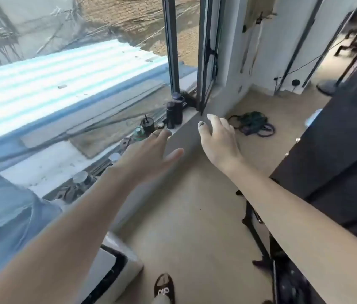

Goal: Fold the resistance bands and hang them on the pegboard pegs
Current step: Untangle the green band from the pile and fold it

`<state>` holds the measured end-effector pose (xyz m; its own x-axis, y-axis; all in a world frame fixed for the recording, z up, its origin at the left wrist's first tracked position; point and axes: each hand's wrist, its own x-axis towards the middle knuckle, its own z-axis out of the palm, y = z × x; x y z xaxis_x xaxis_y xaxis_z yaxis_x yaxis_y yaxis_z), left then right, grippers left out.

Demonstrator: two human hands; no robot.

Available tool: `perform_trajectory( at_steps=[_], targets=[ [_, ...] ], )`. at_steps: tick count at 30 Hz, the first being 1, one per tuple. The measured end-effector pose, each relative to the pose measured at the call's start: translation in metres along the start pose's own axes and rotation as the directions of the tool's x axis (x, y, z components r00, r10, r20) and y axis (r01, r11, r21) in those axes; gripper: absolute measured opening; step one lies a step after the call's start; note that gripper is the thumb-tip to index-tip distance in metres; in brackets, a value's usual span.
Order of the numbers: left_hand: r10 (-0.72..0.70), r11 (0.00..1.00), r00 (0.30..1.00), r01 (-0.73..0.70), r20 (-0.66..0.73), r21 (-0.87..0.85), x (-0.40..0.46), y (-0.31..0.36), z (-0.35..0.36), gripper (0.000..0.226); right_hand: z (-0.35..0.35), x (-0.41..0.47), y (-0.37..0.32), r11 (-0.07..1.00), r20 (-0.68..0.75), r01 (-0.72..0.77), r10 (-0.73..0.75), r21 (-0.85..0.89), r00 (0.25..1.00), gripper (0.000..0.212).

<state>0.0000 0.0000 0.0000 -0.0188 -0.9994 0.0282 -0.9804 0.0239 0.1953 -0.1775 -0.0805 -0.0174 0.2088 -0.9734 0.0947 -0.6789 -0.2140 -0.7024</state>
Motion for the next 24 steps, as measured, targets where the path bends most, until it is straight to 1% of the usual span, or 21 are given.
perform_trajectory(
  at_steps=[4, 9, 13, 18, 24],
  targets=[
    [0.009, 1.000, 0.995, -0.008, 0.097, -0.011, 0.050, -0.012, 0.014, 0.059, 0.016, 0.035, 0.016, 0.996, -0.009, -0.088, 0.088, -0.026, 0.996, 0.052],
    [0.107, 0.992, 0.986, -0.098, 0.124, -0.074, 0.127, -0.026, 0.028, 0.060, 0.024, 0.088, 0.035, 0.973, -0.029, -0.232, 0.231, -0.008, 0.972, 0.053],
    [0.175, 0.983, 0.970, -0.162, 0.165, -0.090, 0.193, -0.026, 0.039, 0.059, 0.016, 0.131, 0.056, 0.946, -0.104, -0.325, 0.325, 0.021, 0.940, 0.053],
    [0.275, 0.961, 0.928, -0.257, 0.251, -0.102, 0.280, 0.003, 0.053, 0.060, -0.014, 0.181, 0.092, 0.901, -0.151, -0.431, 0.434, 0.053, 0.888, 0.052],
    [0.368, 0.930, 0.886, -0.357, 0.281, -0.091, 0.400, 0.066, 0.078, 0.056, -0.059, 0.268, 0.165, 0.866, -0.233, -0.494, 0.497, 0.076, 0.836, 0.051]
  ],
)
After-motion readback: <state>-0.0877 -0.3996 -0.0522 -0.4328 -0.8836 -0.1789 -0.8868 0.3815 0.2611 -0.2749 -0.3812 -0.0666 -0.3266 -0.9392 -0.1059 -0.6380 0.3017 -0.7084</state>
